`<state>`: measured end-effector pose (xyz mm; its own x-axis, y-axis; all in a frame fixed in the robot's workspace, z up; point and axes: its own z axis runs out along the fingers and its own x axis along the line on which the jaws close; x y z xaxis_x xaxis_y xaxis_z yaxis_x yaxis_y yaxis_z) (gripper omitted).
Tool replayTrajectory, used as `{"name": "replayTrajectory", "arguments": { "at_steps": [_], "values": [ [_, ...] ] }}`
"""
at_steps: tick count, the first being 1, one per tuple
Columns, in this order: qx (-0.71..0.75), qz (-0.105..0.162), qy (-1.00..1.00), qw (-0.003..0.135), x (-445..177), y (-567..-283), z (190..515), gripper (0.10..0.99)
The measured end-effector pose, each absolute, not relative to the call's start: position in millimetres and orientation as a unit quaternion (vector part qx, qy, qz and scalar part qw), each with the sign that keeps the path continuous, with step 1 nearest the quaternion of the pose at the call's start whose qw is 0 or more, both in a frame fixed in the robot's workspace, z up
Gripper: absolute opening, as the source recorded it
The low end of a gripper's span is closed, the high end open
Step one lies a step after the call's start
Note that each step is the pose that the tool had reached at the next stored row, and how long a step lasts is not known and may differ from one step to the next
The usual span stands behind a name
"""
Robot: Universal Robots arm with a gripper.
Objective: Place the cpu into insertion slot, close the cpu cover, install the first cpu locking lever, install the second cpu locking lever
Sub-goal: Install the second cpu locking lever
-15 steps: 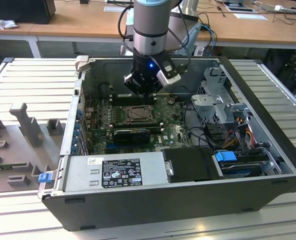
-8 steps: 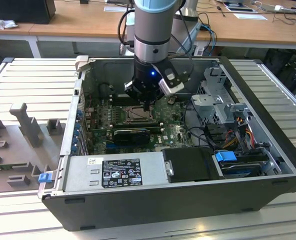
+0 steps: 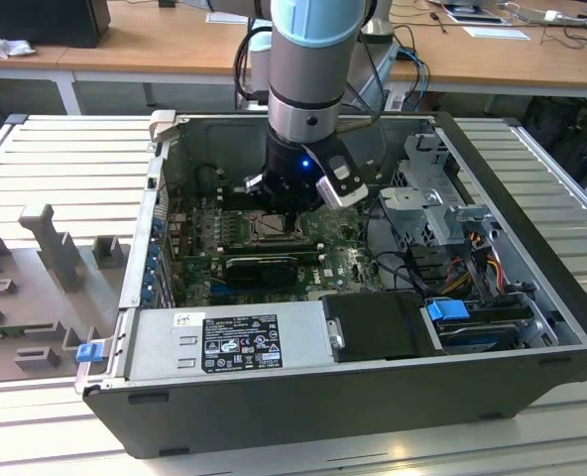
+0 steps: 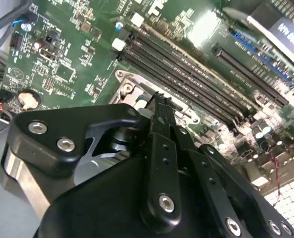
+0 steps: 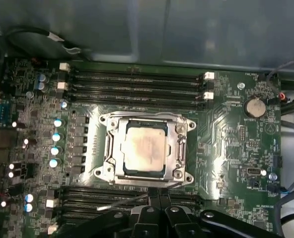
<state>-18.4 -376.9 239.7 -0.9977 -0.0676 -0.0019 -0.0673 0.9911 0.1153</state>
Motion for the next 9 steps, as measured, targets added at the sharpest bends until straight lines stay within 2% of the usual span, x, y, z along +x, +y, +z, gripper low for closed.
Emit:
{"name": "replayTrajectory", "arguments": {
  "at_steps": [9],
  "values": [
    [0.039,-0.07,-0.997,0.001,-36.1,-381.6,238.3,0.106]
  ]
}}
